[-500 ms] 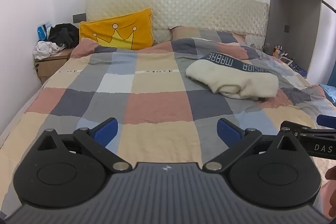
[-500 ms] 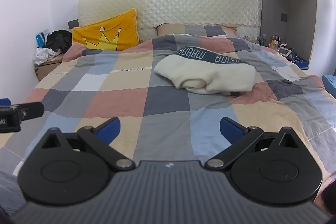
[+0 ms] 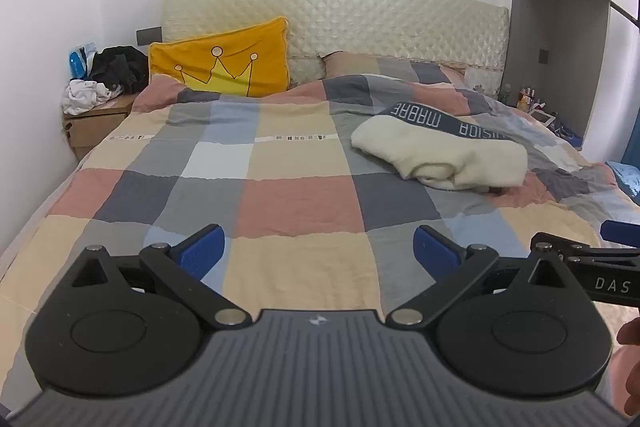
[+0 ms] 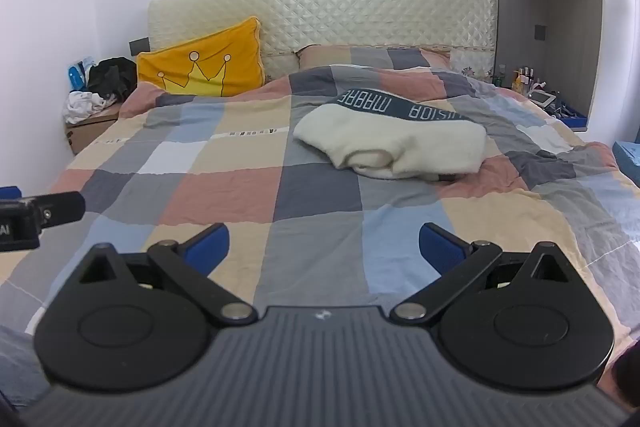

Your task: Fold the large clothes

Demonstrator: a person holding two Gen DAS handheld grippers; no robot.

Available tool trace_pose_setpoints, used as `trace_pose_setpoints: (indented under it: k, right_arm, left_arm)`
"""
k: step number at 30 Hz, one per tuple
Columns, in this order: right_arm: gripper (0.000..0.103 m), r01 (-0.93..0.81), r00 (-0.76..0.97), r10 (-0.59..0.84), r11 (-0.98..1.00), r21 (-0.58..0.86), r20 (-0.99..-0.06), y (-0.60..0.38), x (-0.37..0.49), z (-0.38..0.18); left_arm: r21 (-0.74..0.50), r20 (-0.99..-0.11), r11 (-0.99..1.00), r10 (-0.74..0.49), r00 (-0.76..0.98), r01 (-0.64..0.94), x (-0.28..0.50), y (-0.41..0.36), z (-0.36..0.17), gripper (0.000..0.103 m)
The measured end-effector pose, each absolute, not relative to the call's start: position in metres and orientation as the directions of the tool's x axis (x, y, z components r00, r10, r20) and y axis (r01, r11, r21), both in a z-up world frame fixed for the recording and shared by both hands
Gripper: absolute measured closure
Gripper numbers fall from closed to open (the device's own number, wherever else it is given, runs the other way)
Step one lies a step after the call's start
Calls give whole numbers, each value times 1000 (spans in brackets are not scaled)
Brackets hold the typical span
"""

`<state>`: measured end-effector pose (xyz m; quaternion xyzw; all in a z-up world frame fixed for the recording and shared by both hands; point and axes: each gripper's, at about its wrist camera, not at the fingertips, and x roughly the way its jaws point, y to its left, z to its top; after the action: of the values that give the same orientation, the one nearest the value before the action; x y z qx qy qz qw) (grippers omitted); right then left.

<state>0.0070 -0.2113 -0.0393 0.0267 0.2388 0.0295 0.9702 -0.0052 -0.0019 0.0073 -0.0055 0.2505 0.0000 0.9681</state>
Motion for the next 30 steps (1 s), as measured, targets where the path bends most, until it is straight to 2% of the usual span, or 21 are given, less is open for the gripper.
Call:
trace_pose_setpoints:
  k: [30]
  right_arm:
    - [0,-19,884,49,997,69,-466,-201,9,-44]
  left_arm:
    - [-39,-485,999,-38,874,21,1,3,-3,1]
